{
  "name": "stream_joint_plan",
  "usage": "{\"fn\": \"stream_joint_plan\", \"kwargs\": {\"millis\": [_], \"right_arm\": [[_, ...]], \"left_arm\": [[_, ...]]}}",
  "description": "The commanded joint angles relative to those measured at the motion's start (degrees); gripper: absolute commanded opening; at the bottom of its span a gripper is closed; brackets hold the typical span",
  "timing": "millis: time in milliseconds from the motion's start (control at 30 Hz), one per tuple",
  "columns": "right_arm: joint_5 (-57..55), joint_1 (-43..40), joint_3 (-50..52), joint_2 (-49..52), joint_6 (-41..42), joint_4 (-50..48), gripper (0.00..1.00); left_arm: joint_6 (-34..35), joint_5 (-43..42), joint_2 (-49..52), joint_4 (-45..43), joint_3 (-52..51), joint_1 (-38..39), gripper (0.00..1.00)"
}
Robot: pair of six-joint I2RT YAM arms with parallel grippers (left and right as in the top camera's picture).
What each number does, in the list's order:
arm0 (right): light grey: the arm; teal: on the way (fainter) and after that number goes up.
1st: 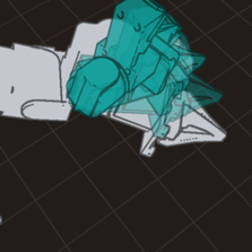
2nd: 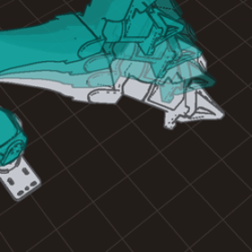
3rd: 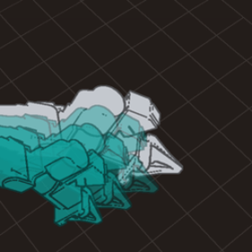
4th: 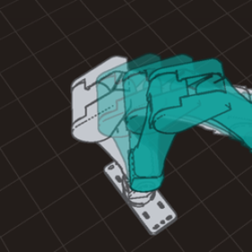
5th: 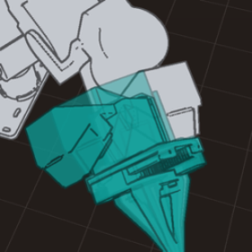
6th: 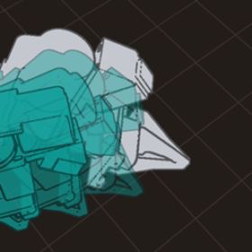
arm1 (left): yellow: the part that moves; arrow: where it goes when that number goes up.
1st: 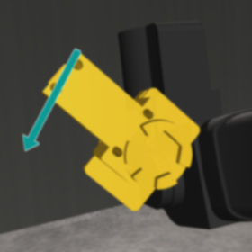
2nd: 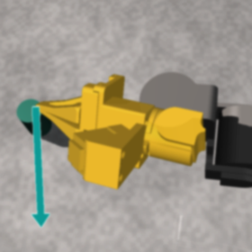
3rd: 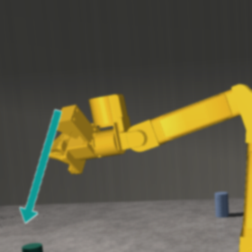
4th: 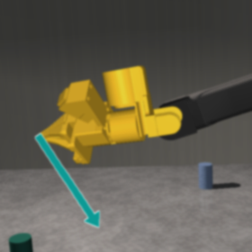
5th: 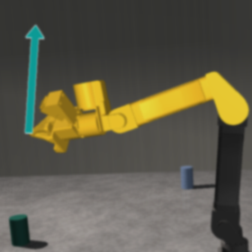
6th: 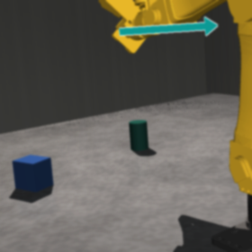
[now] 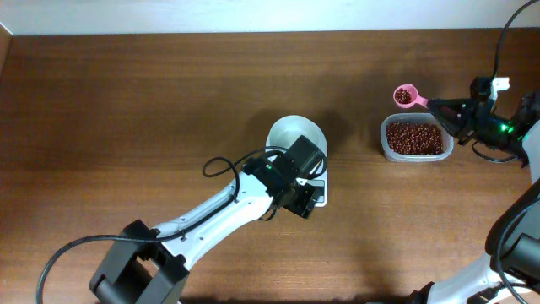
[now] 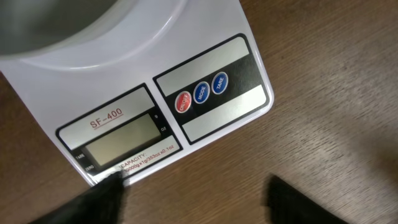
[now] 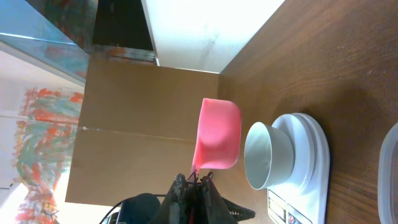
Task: Scoop and weigh 50g on scale
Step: 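Lift the filled scoop above the tub with the right gripper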
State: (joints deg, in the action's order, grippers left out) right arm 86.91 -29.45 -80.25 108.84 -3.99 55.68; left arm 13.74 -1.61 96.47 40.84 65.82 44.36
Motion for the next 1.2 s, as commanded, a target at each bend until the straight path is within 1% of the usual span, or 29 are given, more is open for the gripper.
{"fn": "stream_joint_plan", "kwargs": {"millis": [0,33,67,100,133,333,500,900,1000,1167], "right_arm": [[0.9,0.6,0.3,0.5,-0.2,0.0,0.04],[0.9,0.6,0.3,0.5,-0.2,0.0,0.04],[0.9,0.6,0.3,0.5,-0.2,0.0,0.04],[0.0,0.6,0.3,0.5,-0.2,0.0,0.04],[-0.6,0.6,0.3,0.5,-0.2,0.0,0.04],[-0.8,0.7,0.3,0.5,-0.2,0.0,0.04],[-1.5,1.0,0.3,0.5,-0.2,0.0,0.04],[-1.9,1.0,0.3,0.5,-0.2,0.0,0.04],[-1.9,1.0,0.3,0.5,-0.2,0.0,0.04],[-1.9,1.0,0.3,0.5,-0.2,0.0,0.04]], "left_arm": [[-0.2,0.1,0.6,-0.7,-0.2,0.2,0.41],[-0.2,0.1,0.6,-1.1,-0.2,0.2,0.34],[-0.2,0.1,0.6,-1.4,-0.2,0.2,0.23],[-0.2,0.2,0.6,-1.8,-0.2,0.2,0.08],[-0.2,0.2,0.6,-2.1,-0.2,0.2,0.0],[-0.2,2.3,1.5,-4.6,-0.2,0.2,0.0],[-0.2,3.0,6.6,-6.3,-0.2,0.2,0.0],[-10.3,3.2,9.7,-10.4,-0.2,0.2,0.0],[-10.4,5.0,9.9,-11.3,-0.2,0.2,0.0],[-11.0,5.1,11.4,-11.9,-0.2,0.2,0.0]]}}
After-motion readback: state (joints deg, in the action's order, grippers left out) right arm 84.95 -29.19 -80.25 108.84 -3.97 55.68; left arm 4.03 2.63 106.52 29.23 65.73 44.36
